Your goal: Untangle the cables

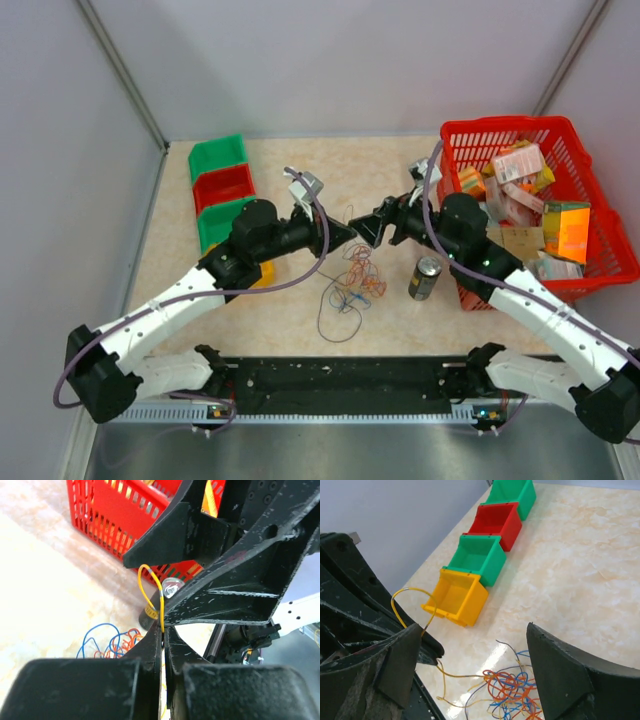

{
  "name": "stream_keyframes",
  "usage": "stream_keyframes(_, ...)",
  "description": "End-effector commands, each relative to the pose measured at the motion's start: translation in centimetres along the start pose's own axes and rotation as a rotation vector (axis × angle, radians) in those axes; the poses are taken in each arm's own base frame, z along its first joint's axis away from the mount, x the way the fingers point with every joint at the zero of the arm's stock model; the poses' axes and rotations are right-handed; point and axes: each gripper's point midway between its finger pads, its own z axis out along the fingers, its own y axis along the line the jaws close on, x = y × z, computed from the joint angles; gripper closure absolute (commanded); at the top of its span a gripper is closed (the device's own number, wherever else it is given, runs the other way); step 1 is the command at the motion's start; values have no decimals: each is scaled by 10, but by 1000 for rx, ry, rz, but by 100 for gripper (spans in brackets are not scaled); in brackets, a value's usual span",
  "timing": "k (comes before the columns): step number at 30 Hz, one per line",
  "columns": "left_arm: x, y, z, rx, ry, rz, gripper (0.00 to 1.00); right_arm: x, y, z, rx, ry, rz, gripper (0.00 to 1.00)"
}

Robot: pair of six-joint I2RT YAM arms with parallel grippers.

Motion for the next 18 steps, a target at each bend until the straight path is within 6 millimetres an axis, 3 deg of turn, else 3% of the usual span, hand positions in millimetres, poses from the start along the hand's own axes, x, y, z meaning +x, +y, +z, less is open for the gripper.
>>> stream_keyframes(1, -39, 0, -19, -77, -132, 55, 100, 36, -29, -10, 70, 42, -74, 16)
stream_keyframes(8, -48, 6, -21, -132, -127, 48, 100, 74, -33, -22, -1, -10, -55, 15)
stream_keyframes(13, -50, 1, -22, -114, -131, 42, 100, 105, -11, -19, -130, 31, -27, 15)
stream_keyframes(18, -53, -5, -25, -95, -137, 26, 100, 104, 2, 0, -130, 17, -48, 16)
